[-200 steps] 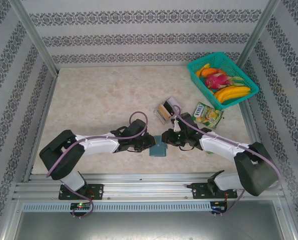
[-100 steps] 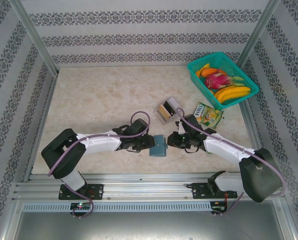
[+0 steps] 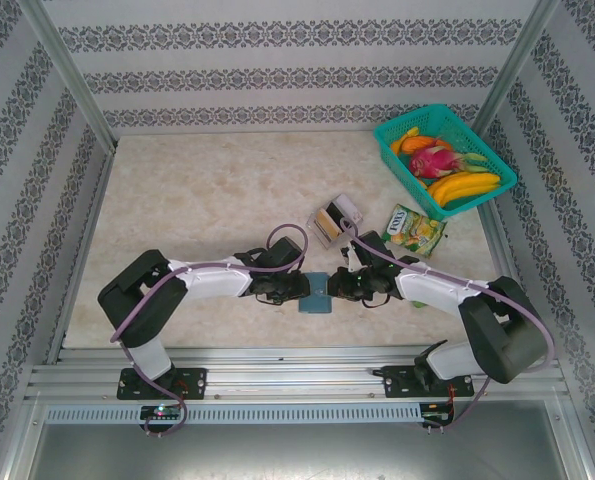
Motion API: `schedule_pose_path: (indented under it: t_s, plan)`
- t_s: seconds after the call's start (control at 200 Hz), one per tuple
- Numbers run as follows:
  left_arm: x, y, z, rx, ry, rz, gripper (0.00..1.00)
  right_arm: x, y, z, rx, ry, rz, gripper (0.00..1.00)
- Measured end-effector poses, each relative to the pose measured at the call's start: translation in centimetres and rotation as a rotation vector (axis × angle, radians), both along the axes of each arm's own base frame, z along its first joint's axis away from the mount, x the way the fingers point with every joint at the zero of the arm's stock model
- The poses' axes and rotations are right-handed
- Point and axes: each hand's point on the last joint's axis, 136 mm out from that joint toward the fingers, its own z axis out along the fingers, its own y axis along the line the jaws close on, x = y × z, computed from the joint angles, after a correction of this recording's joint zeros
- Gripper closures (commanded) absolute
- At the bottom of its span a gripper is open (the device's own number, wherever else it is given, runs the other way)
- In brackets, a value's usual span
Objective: Put the credit cards into the card holder
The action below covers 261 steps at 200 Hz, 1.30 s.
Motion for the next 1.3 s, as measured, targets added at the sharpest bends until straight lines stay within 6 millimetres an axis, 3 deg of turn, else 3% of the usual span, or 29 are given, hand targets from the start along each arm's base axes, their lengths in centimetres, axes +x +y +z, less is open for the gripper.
schedule_pose_path:
  t_s: [0.4,0.645,1.304]
  plan:
    - [-0.1,-0.2,0.0,0.001,-0.003,-0.009,0.72,0.2,1.5,0.2,-0.006,-0.004,0.035,0.84]
    - [-0.1,-0.2,0.0,0.003,-0.002,-0.009,0.73,0.4,1.0,1.1,-0.055,-0.027,0.025,0.87]
    - [-0.1,-0.2,0.0,0.003,-0.002,-0.009,0.74,0.0,1.7,-0.5,-0.075,0.005,0.043,0.88]
